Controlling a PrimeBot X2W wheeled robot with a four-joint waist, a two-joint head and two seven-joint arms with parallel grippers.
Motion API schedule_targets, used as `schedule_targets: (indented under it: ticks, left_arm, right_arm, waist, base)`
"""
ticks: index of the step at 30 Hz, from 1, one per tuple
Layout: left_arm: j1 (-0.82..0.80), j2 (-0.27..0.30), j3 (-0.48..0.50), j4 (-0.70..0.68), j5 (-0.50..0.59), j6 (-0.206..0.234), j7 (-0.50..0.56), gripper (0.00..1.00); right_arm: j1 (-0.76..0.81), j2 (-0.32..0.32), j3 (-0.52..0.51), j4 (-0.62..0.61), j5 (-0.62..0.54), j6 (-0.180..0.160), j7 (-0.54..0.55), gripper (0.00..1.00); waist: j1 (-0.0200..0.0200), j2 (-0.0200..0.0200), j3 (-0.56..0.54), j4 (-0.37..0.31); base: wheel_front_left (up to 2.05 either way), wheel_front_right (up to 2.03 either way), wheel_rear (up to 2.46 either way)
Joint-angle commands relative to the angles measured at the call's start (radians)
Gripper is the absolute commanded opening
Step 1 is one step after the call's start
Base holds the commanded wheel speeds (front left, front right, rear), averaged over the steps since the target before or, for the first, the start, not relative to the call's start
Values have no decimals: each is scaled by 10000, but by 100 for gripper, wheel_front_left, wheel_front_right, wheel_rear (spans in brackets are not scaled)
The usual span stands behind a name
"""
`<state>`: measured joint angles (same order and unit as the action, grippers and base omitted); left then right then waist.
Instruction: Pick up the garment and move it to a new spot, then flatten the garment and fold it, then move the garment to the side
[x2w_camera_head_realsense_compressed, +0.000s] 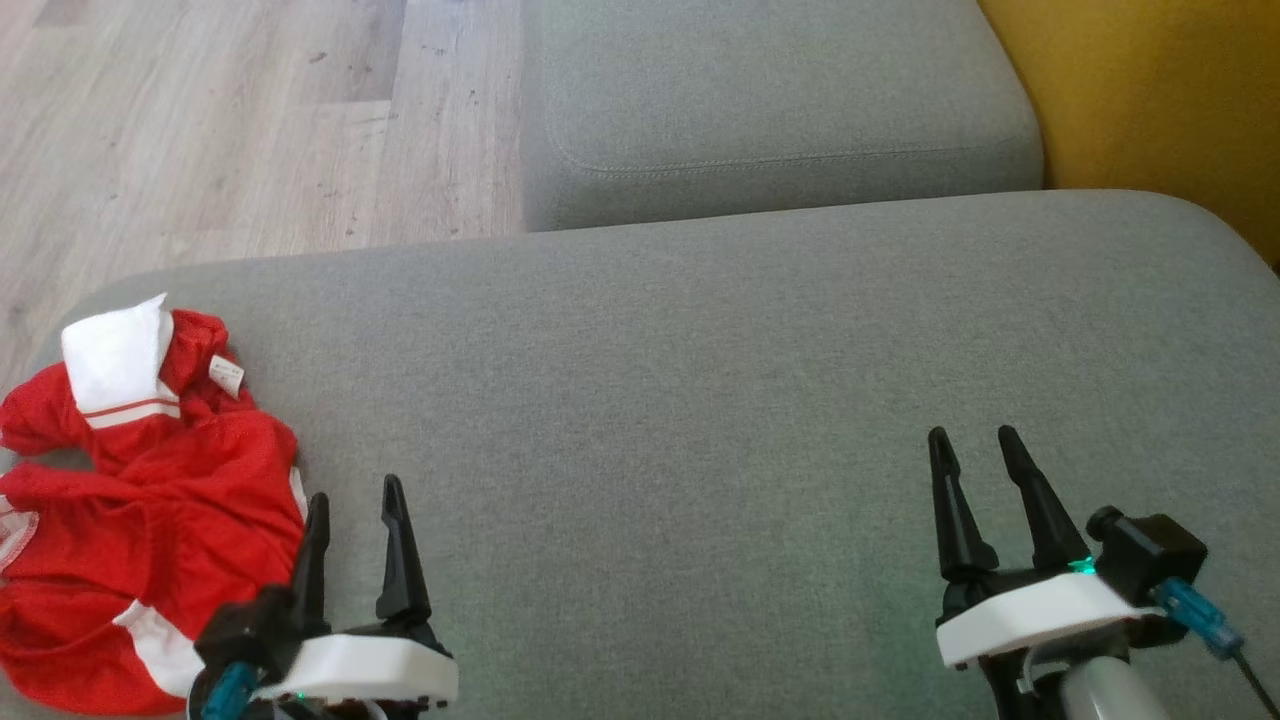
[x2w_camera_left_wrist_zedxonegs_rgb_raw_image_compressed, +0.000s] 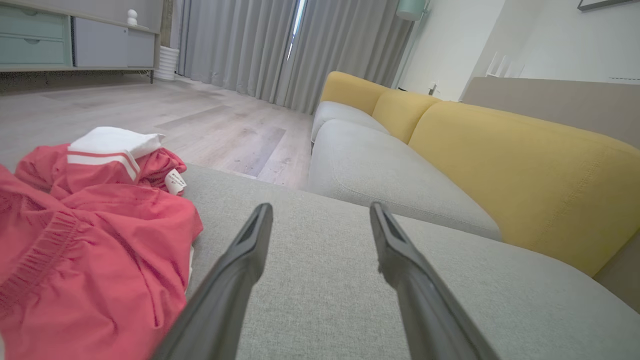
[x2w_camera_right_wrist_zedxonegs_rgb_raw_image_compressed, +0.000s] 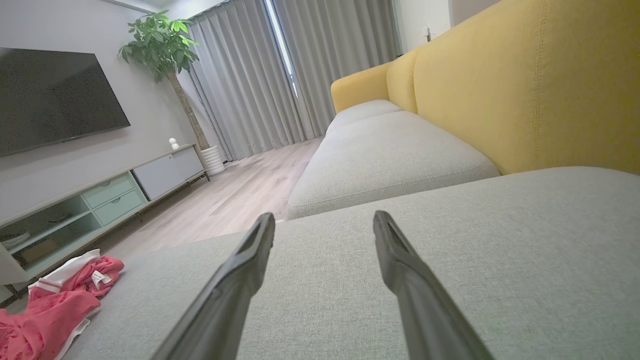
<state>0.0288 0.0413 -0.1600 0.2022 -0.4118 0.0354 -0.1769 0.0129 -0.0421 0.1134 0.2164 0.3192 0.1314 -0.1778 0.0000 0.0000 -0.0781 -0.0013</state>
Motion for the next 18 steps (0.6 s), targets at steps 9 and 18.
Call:
schedule_targets:
  ticks: [9,18]
  left_arm:
    - [-362,81,31,-350,1381,192,-414,100]
    - [-352,85,-116,-361,2323,326,-652,100]
  right_arm:
    - [-193,-74,347,-478,-1328,-7,-408,100]
    - [-184,-78,482,-437,-2242,-7,-644,100]
  waist:
    - [0,0,-97,-18]
    - [0,0,-141,-11]
  base:
    - [0,0,0]
    - [0,0,0]
